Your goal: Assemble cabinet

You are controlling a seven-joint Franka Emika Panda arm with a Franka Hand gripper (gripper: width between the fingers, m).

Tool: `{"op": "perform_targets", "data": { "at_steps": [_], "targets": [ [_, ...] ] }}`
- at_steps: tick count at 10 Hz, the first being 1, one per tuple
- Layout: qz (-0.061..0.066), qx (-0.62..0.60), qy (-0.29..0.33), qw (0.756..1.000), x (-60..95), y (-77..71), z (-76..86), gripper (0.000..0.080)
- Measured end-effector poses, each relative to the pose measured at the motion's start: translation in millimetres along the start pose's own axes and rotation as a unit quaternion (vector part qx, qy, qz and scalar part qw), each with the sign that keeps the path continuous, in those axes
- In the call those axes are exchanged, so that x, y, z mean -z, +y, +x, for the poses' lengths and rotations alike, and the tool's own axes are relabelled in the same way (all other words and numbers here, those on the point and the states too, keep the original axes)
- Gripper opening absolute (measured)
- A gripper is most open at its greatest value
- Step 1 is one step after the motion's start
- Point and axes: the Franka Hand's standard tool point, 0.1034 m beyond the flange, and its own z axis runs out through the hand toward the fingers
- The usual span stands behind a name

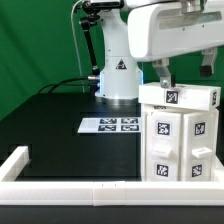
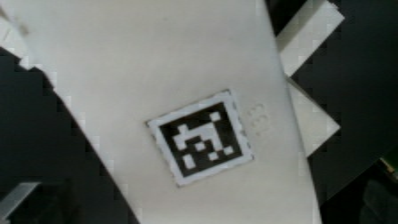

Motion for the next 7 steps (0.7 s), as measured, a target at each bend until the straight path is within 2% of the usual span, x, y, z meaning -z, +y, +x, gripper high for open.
{"op": "perform_targets", "data": {
  "at_steps": [1, 5, 6, 7],
  "targets": [
    [-0.001, 0.037, -0.002, 0.999, -0.8, 2.1, -2.1, 0.0797],
    [0.004, 0.039, -0.011, 0.999, -13.5, 2.4, -9.0, 0.0797],
    [0.006, 0.037, -0.013, 0.999, -14.4, 3.8, -11.8, 0.0757],
    [0.009, 0.033, -0.016, 0.999, -14.7, 5.5, -14.9, 0.0757]
  ]
}}
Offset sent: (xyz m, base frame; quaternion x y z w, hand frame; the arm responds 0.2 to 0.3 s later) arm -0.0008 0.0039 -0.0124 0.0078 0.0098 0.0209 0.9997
